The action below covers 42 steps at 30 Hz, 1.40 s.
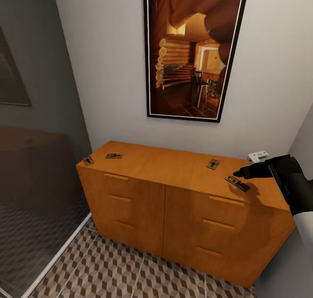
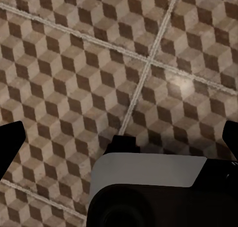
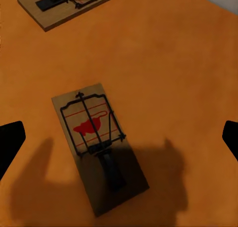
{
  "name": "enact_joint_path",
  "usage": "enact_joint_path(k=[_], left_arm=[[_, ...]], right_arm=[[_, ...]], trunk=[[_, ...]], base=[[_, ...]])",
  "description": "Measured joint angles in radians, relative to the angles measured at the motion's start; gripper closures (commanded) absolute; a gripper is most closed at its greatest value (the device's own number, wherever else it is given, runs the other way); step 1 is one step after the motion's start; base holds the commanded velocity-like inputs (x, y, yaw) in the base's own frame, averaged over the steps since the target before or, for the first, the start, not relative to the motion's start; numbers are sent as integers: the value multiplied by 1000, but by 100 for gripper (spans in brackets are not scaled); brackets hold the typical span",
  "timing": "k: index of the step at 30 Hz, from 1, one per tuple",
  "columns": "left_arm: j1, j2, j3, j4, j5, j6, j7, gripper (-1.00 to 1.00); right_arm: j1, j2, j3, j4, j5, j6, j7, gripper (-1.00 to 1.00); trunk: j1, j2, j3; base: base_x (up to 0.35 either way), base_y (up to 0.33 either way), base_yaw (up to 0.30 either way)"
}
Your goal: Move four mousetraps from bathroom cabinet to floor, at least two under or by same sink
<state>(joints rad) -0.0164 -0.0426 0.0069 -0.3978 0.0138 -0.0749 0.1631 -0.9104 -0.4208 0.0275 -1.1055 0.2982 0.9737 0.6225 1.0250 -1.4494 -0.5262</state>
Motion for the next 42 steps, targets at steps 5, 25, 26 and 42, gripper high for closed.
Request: enact_joint_path(k=[5,25,26,42], left_arm=[[0,0,0,0,0,0,0,-100],[0,0,0,0,0,0,0,-100],[0,0,0,0,0,0,0,-100],[0,0,0,0,0,0,0,-100]], right_arm=[[0,1,0,1,-1,-1,1,-100],[0,3,-1,51,-5,-54,15,-100],[0,3,-1,52,-5,-56,19,-100],[0,2,-3,88,-2,-80,27,-100]], trunk=[[0,0,0],[0,0,0],[0,0,0],[0,0,-1]], base=[[0,0,0],[0,0,0],[0,0,0],[0,0,0]])
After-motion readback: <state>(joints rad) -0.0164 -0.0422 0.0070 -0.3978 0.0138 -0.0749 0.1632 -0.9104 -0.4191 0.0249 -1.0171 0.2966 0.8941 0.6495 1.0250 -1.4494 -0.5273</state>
